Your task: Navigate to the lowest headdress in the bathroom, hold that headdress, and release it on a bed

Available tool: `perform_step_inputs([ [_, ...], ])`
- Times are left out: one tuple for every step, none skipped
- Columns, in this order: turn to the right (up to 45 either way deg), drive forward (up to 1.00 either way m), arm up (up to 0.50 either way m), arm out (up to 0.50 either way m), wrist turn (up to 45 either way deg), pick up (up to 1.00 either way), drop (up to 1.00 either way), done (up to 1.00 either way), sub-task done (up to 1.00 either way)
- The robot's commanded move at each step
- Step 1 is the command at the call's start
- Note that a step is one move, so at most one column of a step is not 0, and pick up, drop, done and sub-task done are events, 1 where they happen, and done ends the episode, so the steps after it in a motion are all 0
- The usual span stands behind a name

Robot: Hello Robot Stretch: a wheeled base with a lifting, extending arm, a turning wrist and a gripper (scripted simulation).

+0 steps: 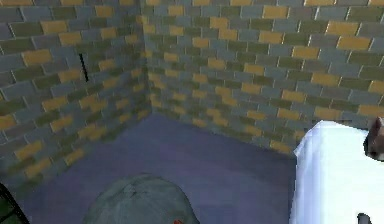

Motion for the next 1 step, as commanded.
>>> perform_step_inputs([
  [-45.0,0.00,0.00,0.00,0.0,0.00,0.00,0.00,0.00],
])
